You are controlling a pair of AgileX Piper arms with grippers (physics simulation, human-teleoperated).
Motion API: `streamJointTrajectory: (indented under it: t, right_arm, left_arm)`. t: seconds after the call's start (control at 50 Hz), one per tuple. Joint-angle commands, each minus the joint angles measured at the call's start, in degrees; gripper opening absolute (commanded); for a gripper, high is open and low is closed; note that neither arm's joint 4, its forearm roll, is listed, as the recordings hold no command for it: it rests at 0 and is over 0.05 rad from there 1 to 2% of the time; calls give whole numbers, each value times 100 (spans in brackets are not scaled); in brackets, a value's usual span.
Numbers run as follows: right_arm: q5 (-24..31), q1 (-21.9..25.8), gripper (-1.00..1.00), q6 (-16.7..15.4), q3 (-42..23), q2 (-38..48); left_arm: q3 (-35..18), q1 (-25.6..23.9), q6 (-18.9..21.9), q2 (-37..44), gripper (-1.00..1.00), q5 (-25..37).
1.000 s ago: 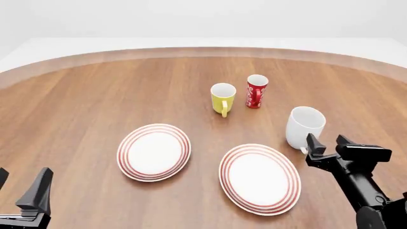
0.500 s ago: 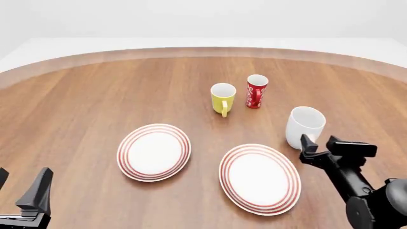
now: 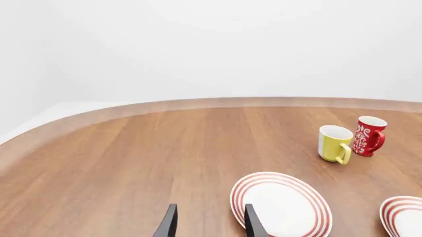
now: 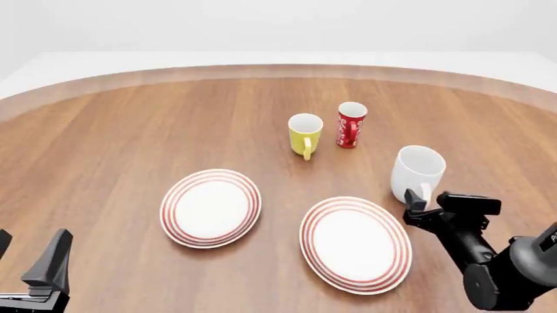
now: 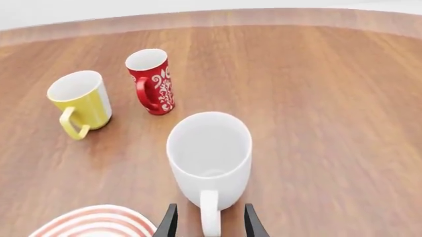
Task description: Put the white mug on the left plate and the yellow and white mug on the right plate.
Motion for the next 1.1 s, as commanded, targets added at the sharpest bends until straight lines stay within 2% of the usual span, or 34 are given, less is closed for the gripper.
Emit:
streamJointTrajectory:
  t: [0.02, 0.54, 0.56, 0.9, 1.1]
  right_arm:
    - [69, -12, 100, 90, -153, 258]
    - [283, 44, 100, 121, -369, 411]
    - [289, 47, -100, 120, -370, 404]
    - [379, 20, -100, 56, -201, 22]
    - [712, 85, -100, -7, -24, -716]
  left_arm:
    - [0, 0, 0, 0, 100, 0]
    - [0, 0, 0, 0, 100, 0]
    - [0, 0, 0, 0, 100, 0]
    - [0, 0, 0, 0, 100, 0]
    - [0, 0, 0, 0, 100, 0]
